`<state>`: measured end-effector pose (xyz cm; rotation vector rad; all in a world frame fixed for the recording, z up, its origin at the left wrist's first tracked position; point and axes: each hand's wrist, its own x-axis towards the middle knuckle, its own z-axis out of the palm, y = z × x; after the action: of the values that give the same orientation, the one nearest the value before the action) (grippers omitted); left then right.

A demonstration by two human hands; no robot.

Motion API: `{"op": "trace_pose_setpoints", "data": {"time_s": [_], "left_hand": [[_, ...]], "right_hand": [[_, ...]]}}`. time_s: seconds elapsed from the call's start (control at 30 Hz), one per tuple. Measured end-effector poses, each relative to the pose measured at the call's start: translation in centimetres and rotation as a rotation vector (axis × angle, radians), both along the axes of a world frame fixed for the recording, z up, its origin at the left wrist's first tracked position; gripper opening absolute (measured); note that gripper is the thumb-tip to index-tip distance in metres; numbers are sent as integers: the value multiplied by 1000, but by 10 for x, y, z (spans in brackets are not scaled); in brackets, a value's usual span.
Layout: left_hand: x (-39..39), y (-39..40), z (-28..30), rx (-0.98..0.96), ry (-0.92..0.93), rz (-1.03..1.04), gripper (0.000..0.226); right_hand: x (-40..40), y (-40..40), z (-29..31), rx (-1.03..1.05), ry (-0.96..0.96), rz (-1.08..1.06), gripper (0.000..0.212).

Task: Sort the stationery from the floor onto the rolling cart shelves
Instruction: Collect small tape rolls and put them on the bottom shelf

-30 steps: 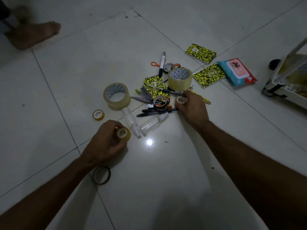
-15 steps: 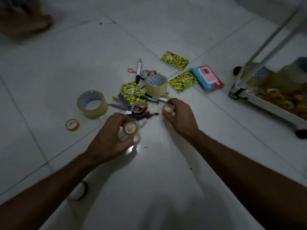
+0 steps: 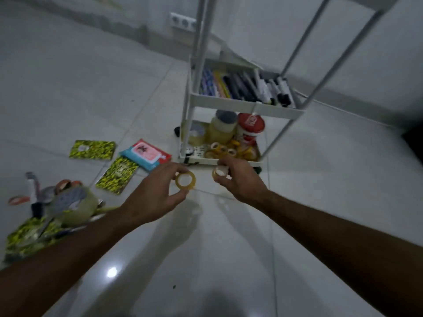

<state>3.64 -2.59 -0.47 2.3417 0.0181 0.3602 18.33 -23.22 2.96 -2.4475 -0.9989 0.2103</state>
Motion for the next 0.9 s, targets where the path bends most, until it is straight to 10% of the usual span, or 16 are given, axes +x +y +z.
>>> {"op": "trace_pose_setpoints", "data": {"time_s": [0.33, 0.9], "left_hand": [[156, -49, 1, -14, 159, 29, 24], [277, -71, -60, 341, 150, 10, 16]], "right_hand": [[74, -34, -29, 182, 77, -422, 13], [174, -12, -82, 110, -80, -305, 23]]}}
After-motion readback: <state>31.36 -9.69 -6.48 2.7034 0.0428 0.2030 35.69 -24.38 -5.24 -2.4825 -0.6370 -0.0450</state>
